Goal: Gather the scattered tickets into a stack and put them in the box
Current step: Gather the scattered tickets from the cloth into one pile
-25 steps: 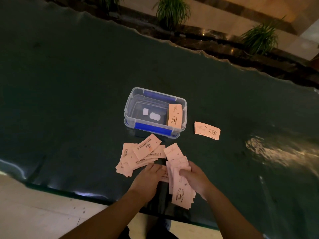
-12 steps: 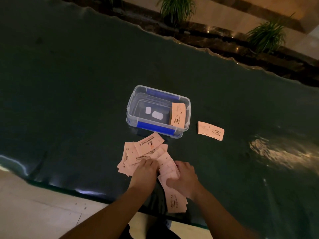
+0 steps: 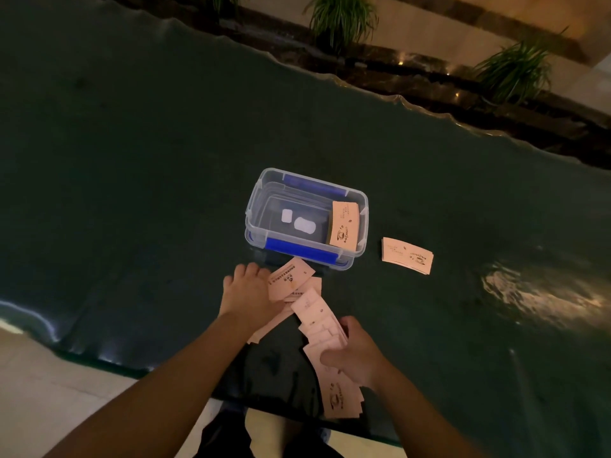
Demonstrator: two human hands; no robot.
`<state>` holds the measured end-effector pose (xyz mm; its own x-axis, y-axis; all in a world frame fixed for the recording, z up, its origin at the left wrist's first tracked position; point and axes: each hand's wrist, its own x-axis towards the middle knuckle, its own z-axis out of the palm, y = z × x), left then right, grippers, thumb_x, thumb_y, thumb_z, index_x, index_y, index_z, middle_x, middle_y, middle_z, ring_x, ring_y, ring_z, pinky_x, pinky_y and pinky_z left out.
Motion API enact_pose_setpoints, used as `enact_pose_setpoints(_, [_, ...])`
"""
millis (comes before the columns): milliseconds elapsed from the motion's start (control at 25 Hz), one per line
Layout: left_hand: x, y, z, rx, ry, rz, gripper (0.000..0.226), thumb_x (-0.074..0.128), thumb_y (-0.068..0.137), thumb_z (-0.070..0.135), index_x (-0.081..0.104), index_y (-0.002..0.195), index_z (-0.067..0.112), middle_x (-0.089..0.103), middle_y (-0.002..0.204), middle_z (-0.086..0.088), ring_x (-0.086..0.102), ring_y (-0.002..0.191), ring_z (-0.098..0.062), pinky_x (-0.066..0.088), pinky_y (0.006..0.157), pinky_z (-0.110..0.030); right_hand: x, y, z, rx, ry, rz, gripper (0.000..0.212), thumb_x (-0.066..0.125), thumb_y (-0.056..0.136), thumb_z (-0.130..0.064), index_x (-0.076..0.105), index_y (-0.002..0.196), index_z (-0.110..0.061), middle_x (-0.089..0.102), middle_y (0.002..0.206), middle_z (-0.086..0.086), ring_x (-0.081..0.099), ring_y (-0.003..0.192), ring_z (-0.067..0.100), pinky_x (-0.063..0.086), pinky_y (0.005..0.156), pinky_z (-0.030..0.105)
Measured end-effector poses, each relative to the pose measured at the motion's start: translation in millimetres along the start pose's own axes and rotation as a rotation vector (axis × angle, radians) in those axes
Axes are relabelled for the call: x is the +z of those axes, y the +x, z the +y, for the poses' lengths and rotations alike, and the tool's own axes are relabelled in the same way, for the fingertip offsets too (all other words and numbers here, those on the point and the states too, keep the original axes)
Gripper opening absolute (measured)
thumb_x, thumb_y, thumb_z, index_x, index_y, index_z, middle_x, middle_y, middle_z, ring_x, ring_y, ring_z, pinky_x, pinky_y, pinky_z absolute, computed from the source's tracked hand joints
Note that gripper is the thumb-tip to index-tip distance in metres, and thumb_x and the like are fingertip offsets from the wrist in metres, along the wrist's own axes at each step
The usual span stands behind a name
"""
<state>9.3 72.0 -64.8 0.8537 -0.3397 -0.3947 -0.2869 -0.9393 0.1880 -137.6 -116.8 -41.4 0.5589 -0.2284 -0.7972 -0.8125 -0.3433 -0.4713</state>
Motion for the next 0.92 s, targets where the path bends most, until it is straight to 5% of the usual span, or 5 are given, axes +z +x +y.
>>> enact_pose_setpoints(280, [-1,-20,-22,-0.061,-0.109,0.036,0.081,0.066,0.079,0.071,0.05,0.146,0.028,0.054,0.138,0.002,0.048,0.13,-0.02,0.042,0.109,-0.042,-16,2,13,0.003,0.236,0.016,0.047,0.072,0.088,-0.002,0.068,0.131,-0.019,0.078,0.122,0.003,0.076,0.105,0.021,0.058,0.079,0.034])
enact_pose_setpoints(520, [4,-43,-19,-0.145,-0.303,-0.034,0.091,0.071,0.073,0.072,0.048,0.145,0.022,0.052,0.137,-0.001,0.05,0.127,-0.021,0.05,0.106,-0.041,-17,8,-8,0.026,0.51,-0.021,0.034,0.066,0.1,-0.008,0.066,0.13,-0.025,0.078,0.125,0.006,0.075,0.113,0.028,0.057,0.091,0.047])
enact_pose_setpoints(640, [9,-57,3,-0.083,-0.356,-0.132,0.082,0.069,0.08,0.064,0.046,0.148,0.022,0.048,0.143,-0.001,0.051,0.13,-0.022,0.049,0.108,-0.042,-5,11,-23,0.064,0.741,-0.085,0.032,0.06,0.103,-0.006,0.063,0.132,-0.019,0.077,0.129,0.014,0.073,0.116,0.032,0.058,0.085,0.047])
enact_pose_setpoints(800, [14,-64,24,0.044,-0.34,-0.12,0.053,0.065,0.093,0.041,0.05,0.141,0.024,0.052,0.139,-0.002,0.054,0.121,-0.019,0.05,0.105,-0.039,6,10,-38,0.076,0.739,-0.104,0.031,0.056,0.106,-0.01,0.063,0.135,-0.017,0.075,0.128,0.015,0.071,0.114,0.03,0.054,0.078,0.043])
enact_pose_setpoints(920, [14,-65,26,0.147,-0.385,-0.148,0.065,0.071,0.091,0.038,0.043,0.148,0.027,0.05,0.146,0.001,0.048,0.131,-0.019,0.045,0.113,-0.042,-1,15,-42,0.039,0.597,-0.078,0.04,0.062,0.103,-0.012,0.058,0.142,-0.021,0.074,0.131,0.01,0.071,0.116,0.029,0.056,0.083,0.045])
